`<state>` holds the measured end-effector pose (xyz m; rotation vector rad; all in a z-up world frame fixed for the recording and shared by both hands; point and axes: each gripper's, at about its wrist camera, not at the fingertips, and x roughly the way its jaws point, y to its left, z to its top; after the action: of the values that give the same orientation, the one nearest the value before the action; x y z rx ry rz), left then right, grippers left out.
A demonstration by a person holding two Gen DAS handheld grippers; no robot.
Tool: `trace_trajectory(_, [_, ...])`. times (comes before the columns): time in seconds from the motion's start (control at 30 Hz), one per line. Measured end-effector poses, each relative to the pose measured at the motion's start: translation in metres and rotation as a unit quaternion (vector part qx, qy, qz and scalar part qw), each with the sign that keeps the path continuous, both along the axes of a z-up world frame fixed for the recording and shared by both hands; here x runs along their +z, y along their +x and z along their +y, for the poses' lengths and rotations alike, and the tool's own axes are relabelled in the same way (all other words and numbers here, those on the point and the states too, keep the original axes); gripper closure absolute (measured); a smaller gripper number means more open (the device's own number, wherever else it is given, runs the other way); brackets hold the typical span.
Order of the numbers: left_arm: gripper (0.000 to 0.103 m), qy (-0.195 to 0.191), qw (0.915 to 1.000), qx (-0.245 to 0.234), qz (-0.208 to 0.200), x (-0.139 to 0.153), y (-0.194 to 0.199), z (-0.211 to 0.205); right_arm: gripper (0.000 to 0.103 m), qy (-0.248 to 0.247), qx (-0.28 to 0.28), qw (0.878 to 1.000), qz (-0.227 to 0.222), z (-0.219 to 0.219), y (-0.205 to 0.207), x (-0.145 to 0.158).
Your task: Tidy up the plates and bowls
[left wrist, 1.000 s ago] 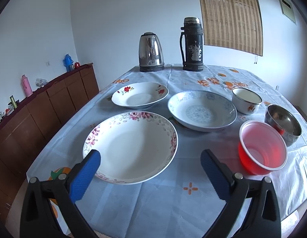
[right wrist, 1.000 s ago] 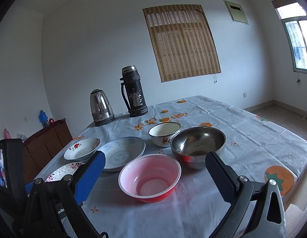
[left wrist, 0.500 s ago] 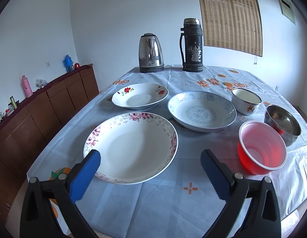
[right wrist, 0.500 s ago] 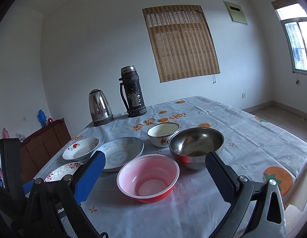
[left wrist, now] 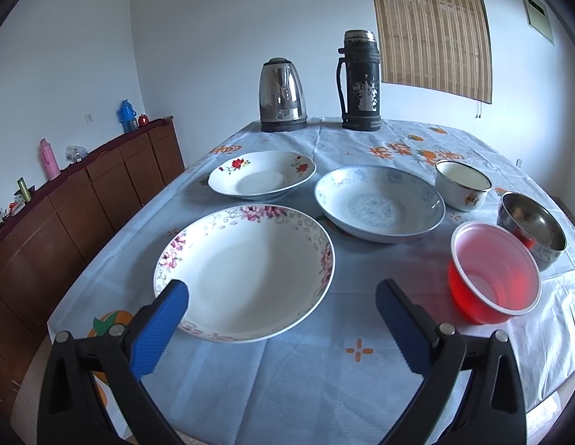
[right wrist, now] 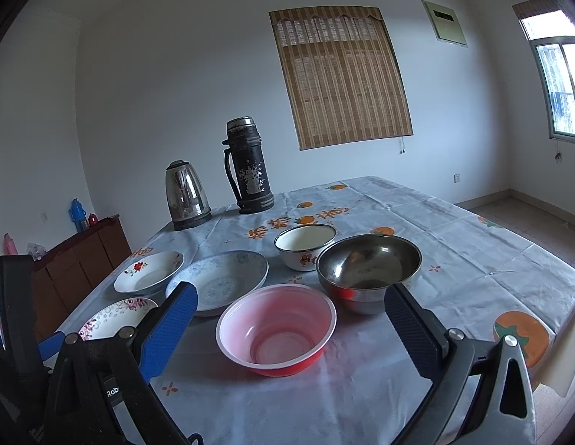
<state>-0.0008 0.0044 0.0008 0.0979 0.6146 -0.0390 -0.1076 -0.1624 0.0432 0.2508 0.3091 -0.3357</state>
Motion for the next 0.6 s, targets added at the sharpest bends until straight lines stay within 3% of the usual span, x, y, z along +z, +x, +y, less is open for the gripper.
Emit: trace_trajectory(0.6, [0.0,0.0,1.0,-0.002,0.001,-0.0026,0.0029,0.0018,0.001,0.0,0.002,1.0,0.005,0.0025,0.0032,-0.0024])
